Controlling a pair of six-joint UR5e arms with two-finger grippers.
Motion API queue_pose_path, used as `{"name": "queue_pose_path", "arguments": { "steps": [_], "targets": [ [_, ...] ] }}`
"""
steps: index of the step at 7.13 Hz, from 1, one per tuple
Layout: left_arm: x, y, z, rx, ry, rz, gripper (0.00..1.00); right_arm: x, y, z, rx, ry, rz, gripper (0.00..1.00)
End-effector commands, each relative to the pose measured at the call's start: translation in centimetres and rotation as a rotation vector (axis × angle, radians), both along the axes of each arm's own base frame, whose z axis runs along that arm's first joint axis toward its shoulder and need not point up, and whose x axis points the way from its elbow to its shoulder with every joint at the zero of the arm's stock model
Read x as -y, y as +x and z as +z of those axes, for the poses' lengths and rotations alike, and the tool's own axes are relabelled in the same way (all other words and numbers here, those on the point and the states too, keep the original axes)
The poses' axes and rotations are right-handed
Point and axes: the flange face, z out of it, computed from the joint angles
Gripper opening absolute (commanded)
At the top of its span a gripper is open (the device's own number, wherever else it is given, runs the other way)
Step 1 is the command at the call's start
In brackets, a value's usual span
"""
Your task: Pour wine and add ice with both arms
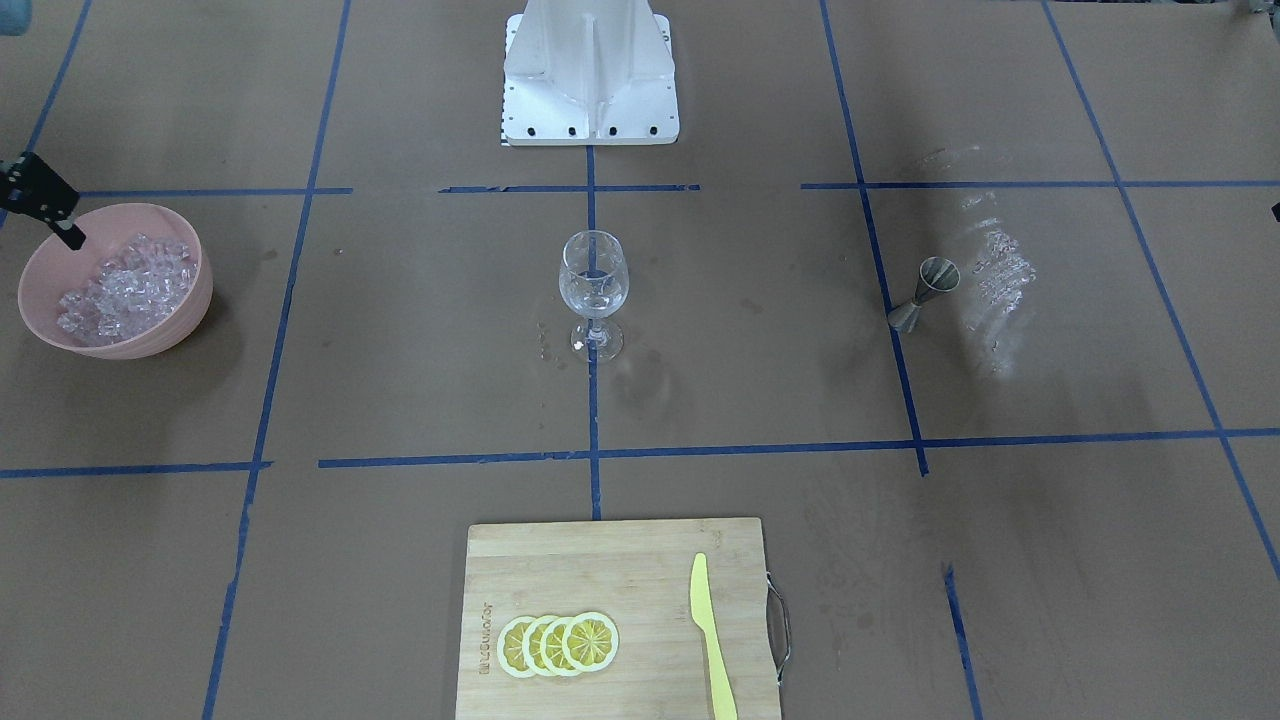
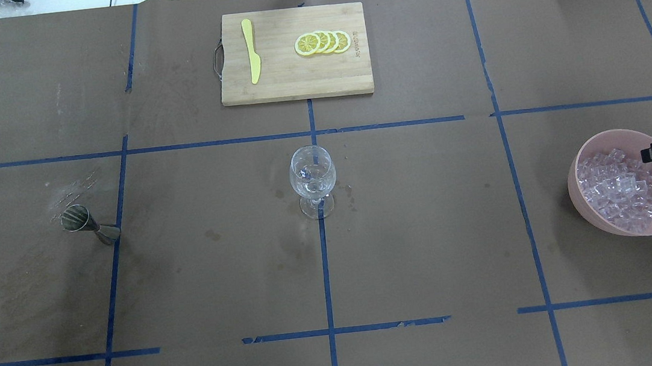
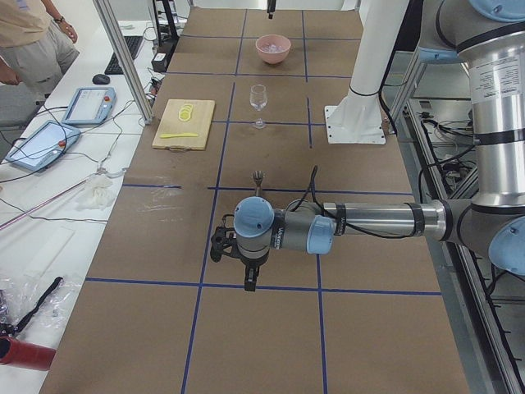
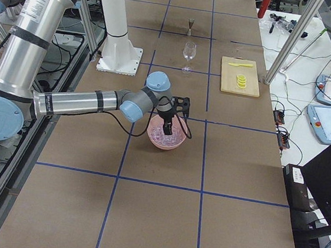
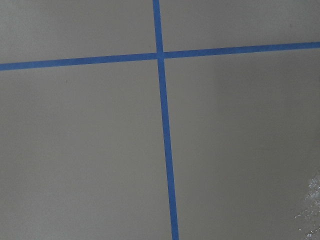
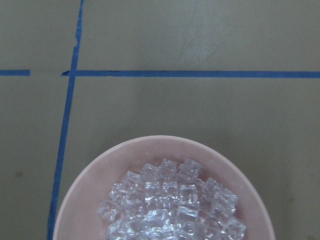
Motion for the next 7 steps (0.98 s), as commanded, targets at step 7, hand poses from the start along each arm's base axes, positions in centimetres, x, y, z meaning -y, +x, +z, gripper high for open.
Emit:
{"name": "queue_pose_path", "arguments": {
  "steps": [7],
  "targets": [
    [0.8,0.1,-0.6,-0.001,0.015,0.002,1.0,-2.0,-6.6,3.2,-0.105,0.036,-0.023,0.58]
  ]
}}
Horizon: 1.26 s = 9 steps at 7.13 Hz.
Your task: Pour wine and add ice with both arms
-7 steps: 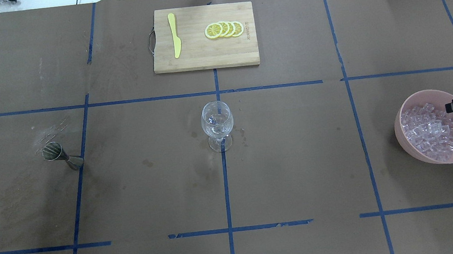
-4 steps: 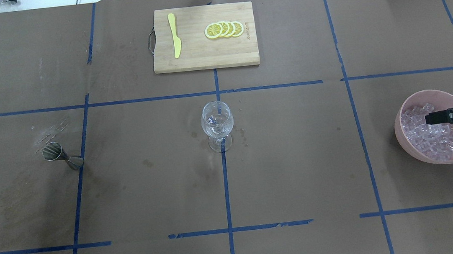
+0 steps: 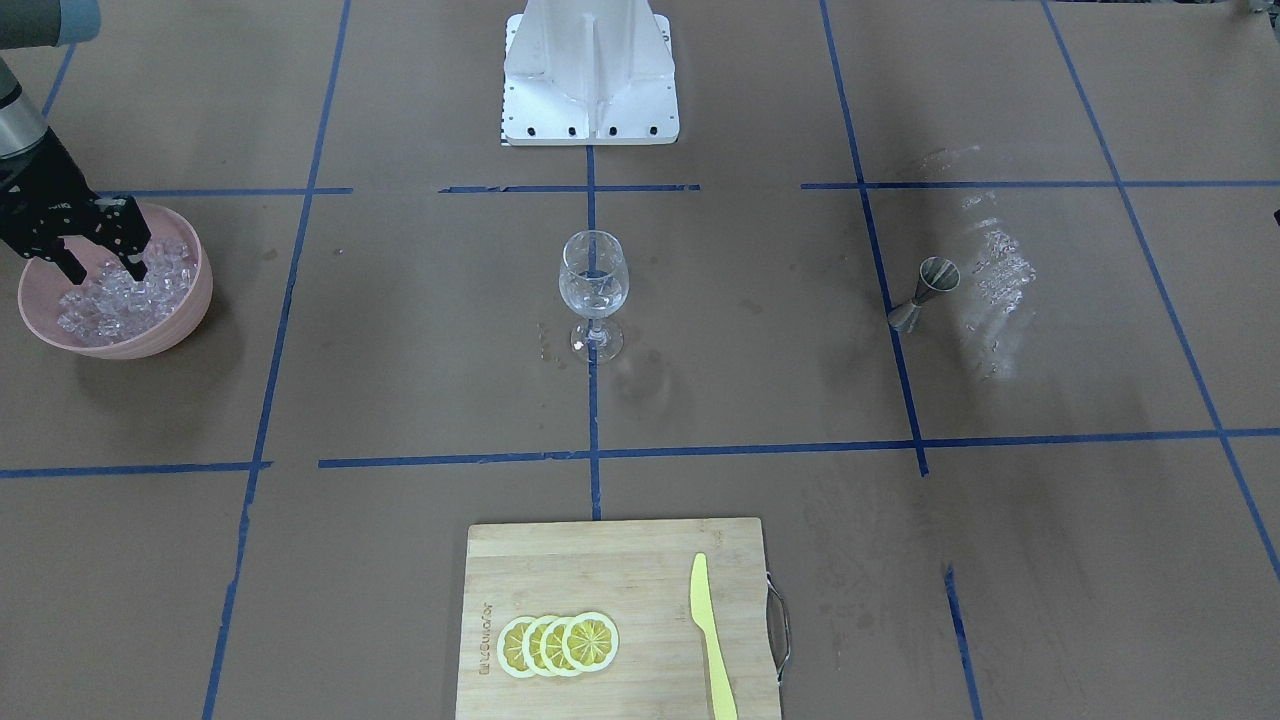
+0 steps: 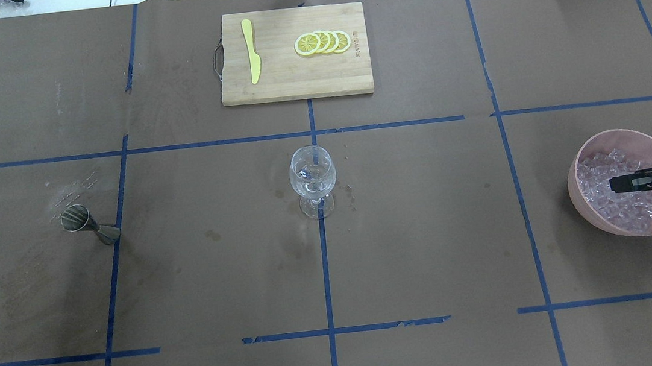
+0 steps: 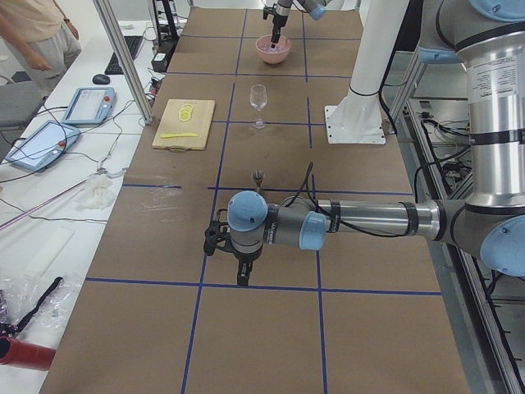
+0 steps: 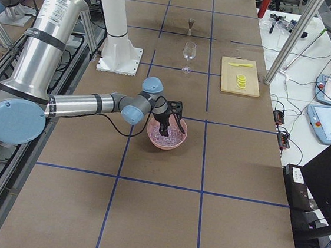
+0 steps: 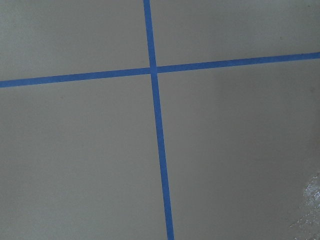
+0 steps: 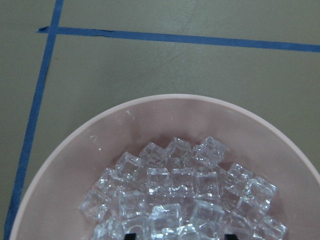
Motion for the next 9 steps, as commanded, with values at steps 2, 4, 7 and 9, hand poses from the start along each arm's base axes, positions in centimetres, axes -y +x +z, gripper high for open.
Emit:
{"name": "queue_pose_path", "arguments": {
  "steps": [2,4,7,9],
  "targets": [
    [-0.1,0.0,0.1,0.0,-0.002,0.0,1.0,-0.3,-0.6,0.1,-0.005,0.002,-0.017,0.0],
    [-0.1,0.0,0.2,0.0,-0.003,0.0,1.0,-0.3,-0.1,-0.7,-0.002,0.04,-0.046,0.0],
    [-0.2,-0.1,0.2,-0.001,-0.006,-0.004,1.0,0.6,1.9,-6.8,0.126,0.071,-0.046,0.0],
    [-0.2,-0.1,0.0,-0.011,-0.003,-0.005,1.0,1.9,0.4,-12.0,0.162,0.095,-0.059,0.0]
  ]
}}
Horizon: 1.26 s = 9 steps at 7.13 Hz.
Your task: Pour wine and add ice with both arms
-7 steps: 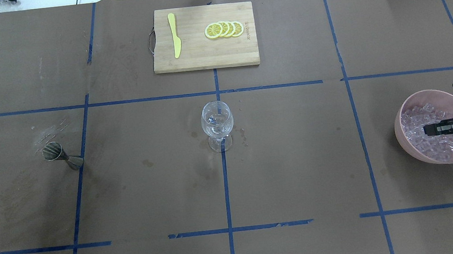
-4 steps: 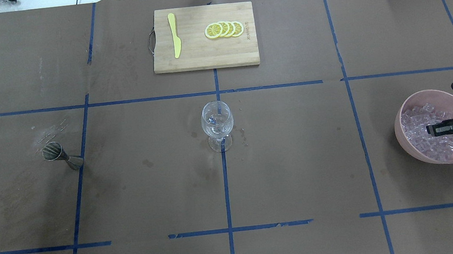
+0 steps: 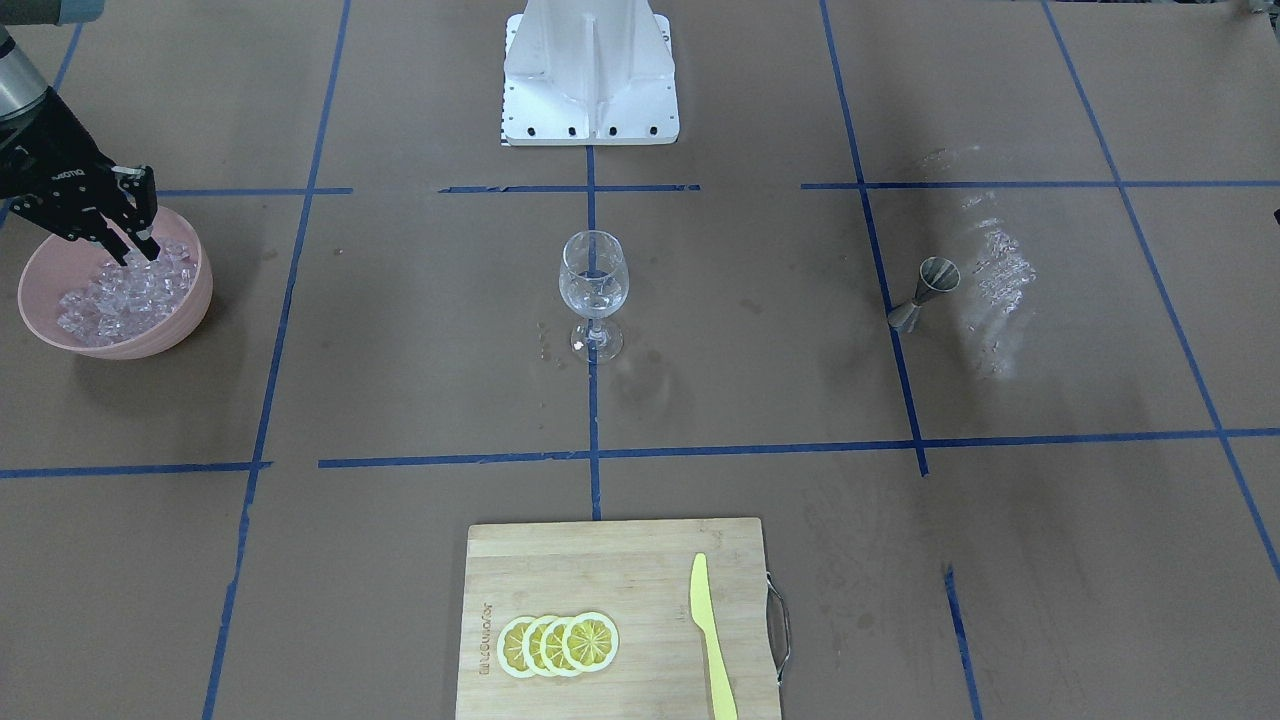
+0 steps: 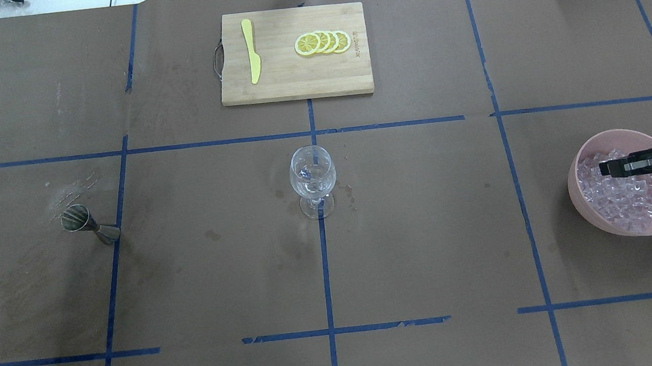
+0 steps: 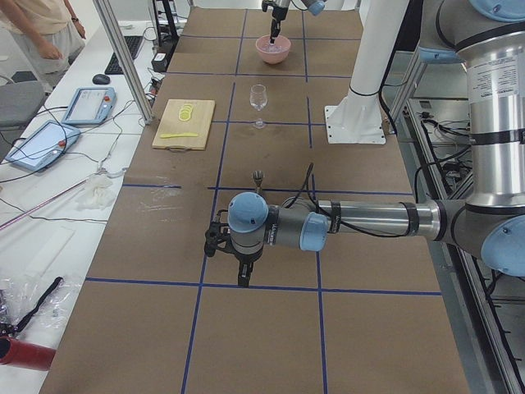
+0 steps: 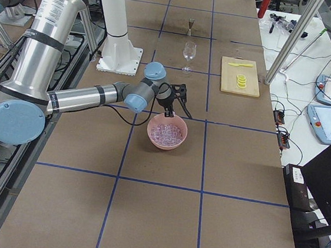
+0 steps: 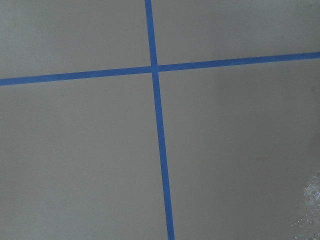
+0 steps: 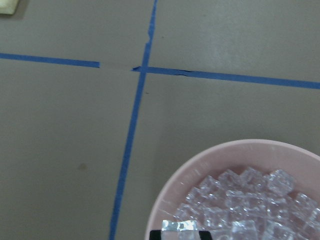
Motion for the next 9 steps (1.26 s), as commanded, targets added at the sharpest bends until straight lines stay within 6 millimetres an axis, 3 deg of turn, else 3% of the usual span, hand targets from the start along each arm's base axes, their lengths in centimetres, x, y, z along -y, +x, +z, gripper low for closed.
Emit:
{"name": "queue_pose_path", "arguments": {
  "steps": [1,3,4,6,7,8,9],
  "targets": [
    [0.2,0.0,-1.1,-0.004,0.019,-0.004,1.0,2.5,-2.7,-7.8,-0.006,-0.015,-0.011,0.0],
    [0.3,-0.2,-1.7,0.006,0.047,-0.006,1.0,3.7,-6.7,-15.4,-0.023,-0.049,-0.041,0.0],
    [0.3,-0.3,-1.9,0.013,0.064,-0.006,1.0,3.9,-9.6,-20.1,-0.012,-0.08,-0.036,0.0],
    [0.3,-0.4,-1.8,0.031,0.064,-0.011,1.0,1.8,-17.2,-32.8,-0.034,-0.163,-0.006,0.0],
    [0.4,-0.4,-1.9,0.031,0.065,-0.011,1.0,1.8,-19.3,-36.6,-0.008,-0.198,0.016,0.0],
    [0.4,-0.4,-1.9,0.03,0.065,-0.01,1.0,3.1,-22.1,-39.4,-0.006,-0.211,0.05,0.0],
    [0.4,-0.4,-1.9,0.029,0.067,-0.01,1.0,3.7,-25.6,-41.2,-0.041,-0.193,0.076,0.0]
  ]
}}
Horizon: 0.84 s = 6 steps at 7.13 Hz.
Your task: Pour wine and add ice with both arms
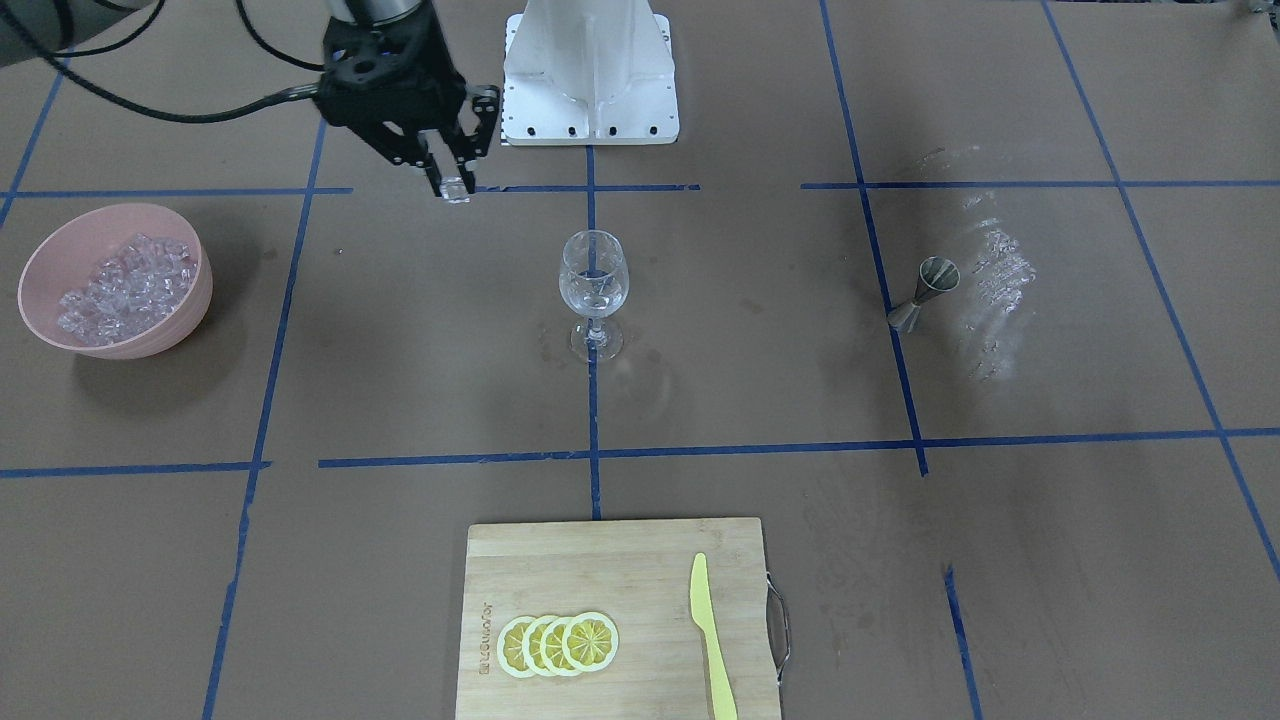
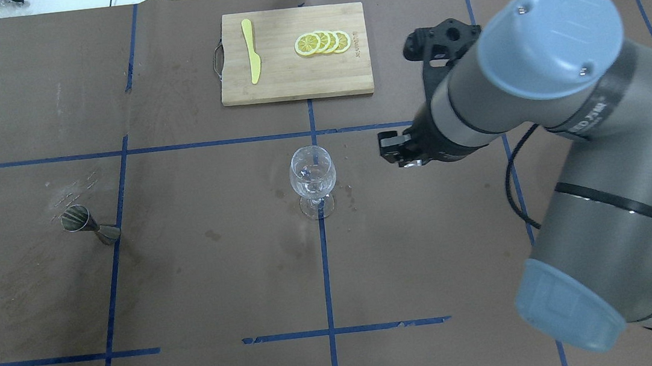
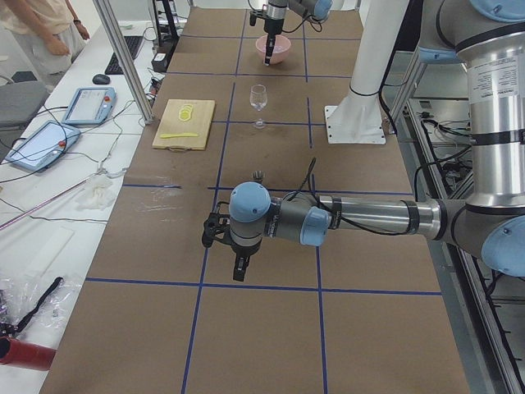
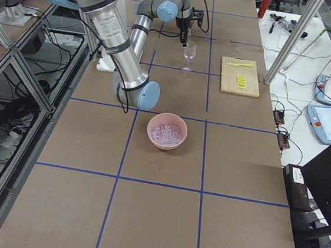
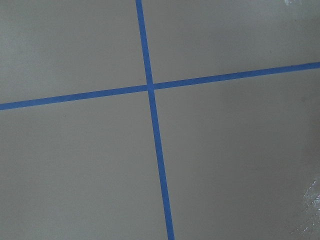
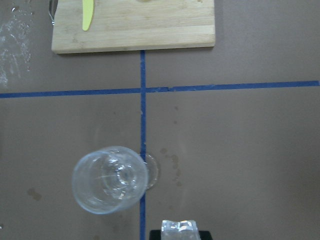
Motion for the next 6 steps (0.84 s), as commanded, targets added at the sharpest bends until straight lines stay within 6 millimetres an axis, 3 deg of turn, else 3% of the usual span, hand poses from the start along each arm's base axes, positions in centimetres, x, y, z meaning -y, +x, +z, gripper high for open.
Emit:
{"name": "queue_pose_path", "arguments": {
  "steps": [1,4,5,6],
  "targets": [
    [0.0,0.0,0.0,-0.002,0.0,0.0,1.0,1.5,-6.3,-4.2,-0.056,0.004,0.042,0.0],
    [0.0,0.0,0.0,-0.005,-0.001,0.001,1.0,0.8,-8.2,-3.9,-0.081,0.009,0.03,0.0],
    [0.0,0.0,0.0,-0.005,-0.001,0.001,1.0,0.8,-8.2,-3.6,-0.085,0.008,0.031,0.45],
    [0.0,0.0,0.1,-0.005,-0.001,0.001,1.0,0.8,-8.2,-3.7,-0.085,0.012,0.034,0.99]
  ]
}}
